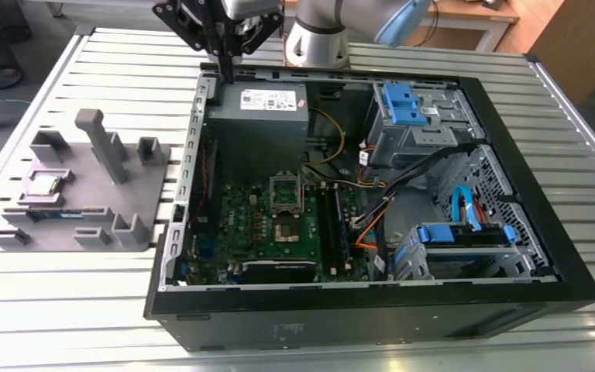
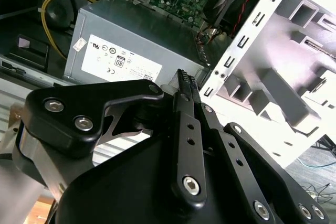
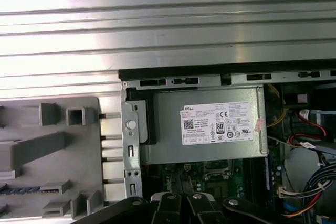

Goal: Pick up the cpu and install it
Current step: 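Reach for the cpu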

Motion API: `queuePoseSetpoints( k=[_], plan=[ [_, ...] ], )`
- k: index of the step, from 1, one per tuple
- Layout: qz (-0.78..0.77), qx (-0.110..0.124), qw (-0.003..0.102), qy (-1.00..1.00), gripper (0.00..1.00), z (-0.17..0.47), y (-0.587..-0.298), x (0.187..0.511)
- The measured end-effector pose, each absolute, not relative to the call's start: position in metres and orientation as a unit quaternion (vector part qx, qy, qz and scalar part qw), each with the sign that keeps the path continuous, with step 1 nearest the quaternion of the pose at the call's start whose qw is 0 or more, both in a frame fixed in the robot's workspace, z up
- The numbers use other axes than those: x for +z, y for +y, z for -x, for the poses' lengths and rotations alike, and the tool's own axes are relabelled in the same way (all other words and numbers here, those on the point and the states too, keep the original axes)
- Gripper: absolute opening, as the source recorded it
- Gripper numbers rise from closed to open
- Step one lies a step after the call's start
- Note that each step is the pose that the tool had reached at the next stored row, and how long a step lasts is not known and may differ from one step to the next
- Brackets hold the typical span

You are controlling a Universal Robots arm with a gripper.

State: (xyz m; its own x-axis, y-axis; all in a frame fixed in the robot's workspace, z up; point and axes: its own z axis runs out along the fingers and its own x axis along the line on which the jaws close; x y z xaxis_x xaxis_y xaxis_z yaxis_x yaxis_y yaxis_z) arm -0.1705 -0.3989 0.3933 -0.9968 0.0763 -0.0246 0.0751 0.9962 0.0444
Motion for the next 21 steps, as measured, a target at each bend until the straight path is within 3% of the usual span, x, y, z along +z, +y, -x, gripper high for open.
queuePoseSetpoints(
  k=[21],
  plan=[
    [-0.038, 0.022, 0.014, 0.999, 0.11, 0.195, -0.399, 0.393]
  ],
)
